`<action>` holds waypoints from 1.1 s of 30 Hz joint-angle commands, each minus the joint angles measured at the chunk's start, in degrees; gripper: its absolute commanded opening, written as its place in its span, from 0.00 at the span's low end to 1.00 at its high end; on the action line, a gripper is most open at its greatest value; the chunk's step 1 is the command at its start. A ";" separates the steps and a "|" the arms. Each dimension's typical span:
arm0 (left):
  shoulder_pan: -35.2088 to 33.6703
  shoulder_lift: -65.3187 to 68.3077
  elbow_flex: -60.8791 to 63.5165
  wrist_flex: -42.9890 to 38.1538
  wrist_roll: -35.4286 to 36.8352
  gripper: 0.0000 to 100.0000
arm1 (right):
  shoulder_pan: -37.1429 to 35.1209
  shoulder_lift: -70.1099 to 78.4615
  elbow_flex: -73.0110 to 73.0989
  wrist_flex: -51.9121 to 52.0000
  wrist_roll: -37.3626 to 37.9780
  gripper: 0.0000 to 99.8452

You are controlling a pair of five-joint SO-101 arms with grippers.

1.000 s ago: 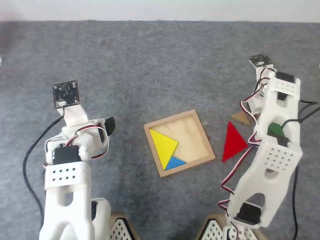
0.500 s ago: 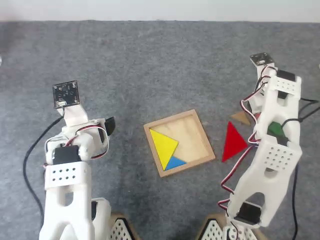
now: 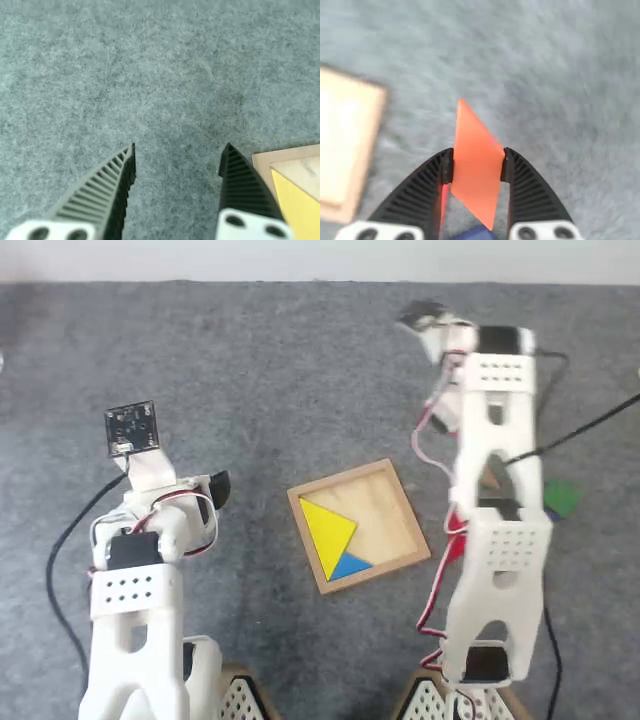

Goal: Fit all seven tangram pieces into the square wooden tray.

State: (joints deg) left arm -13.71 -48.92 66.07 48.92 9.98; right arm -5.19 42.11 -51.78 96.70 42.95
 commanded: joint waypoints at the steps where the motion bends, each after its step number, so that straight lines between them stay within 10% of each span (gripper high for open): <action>1: -0.26 -0.26 -0.31 -1.14 -0.44 0.27 | -6.46 -0.92 -7.12 6.20 7.38 0.04; 18: 0.00 -0.26 0.22 -1.14 -0.44 0.27 | -22.11 -24.31 38.51 -5.85 52.40 0.01; 33: 0.00 -0.35 0.22 -1.05 -0.44 0.27 | -21.58 -32.31 61.71 -27.03 66.90 0.01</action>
State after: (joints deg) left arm -13.71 -48.92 66.68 48.84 9.98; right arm -27.69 14.07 10.81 70.33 107.21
